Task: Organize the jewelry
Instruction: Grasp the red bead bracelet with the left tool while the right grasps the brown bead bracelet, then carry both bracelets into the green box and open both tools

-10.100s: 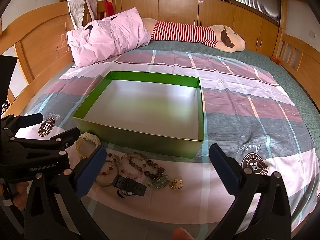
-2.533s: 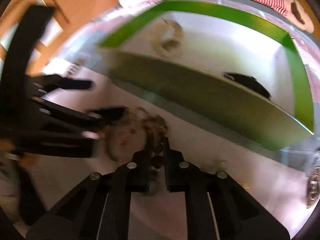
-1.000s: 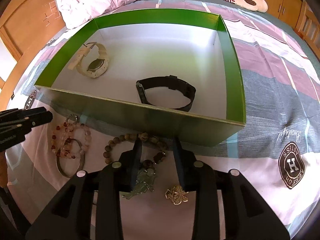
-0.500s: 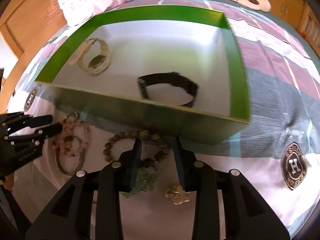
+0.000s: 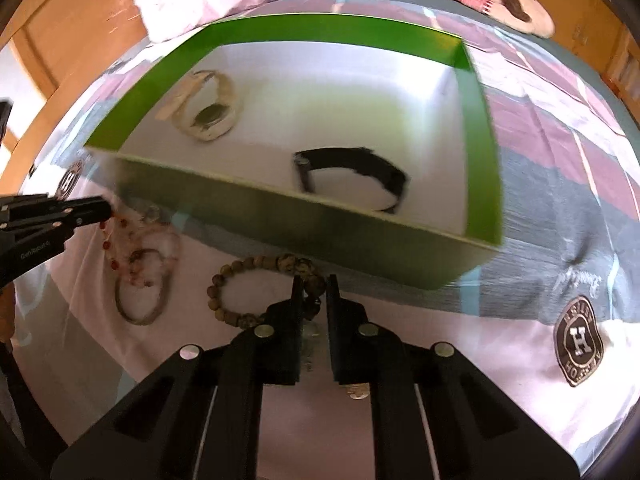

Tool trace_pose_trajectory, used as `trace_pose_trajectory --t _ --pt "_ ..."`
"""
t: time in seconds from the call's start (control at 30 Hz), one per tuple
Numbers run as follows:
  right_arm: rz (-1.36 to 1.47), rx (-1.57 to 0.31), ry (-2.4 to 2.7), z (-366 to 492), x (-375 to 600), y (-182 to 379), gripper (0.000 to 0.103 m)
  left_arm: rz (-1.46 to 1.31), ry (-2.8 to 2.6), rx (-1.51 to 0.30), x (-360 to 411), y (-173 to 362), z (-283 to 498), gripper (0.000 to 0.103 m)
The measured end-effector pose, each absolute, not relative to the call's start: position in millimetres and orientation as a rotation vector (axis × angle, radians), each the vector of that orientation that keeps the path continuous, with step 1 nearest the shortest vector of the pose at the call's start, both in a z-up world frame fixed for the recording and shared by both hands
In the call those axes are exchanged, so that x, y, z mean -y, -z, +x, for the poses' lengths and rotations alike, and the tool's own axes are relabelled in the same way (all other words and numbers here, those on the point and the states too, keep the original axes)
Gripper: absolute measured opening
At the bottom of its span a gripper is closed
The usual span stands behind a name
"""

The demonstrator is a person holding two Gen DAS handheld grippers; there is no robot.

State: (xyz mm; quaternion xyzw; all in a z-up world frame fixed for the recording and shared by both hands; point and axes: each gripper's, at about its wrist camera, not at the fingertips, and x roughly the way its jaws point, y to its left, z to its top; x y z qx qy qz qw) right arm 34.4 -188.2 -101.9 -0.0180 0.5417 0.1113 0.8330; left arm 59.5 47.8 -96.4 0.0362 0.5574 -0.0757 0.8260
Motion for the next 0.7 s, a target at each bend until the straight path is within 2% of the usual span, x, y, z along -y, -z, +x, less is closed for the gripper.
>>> trace_pose_trajectory --t 0.13,0.2,0.23,0.27,0.47,0.6,0.7 --pt "0.038 -1.188 -0.208 39 201 109 0.013 0.083 0.141 -1.197 -50 99 63 0.008" --pt "0.031 -1.187 -0.207 39 200 109 0.020 0.089 0.142 -1.203 -49 101 63 0.015" --pt "0.020 -1.182 -0.207 38 198 109 0.027 0.095 0.145 -1.207 -48 102 64 0.020" --pt "0.006 -1.177 -0.209 38 196 109 0.032 0.107 0.142 -1.212 -47 104 64 0.021" --pt "-0.077 -1.166 -0.218 33 182 113 0.033 0.148 0.139 -1.236 -46 113 63 0.025" --pt "-0.093 -1.159 -0.218 34 179 113 0.033 0.196 0.108 -1.232 -45 114 62 0.040" --pt "-0.101 -1.156 -0.220 33 177 114 0.033 0.206 0.107 -1.236 -45 115 61 0.043"
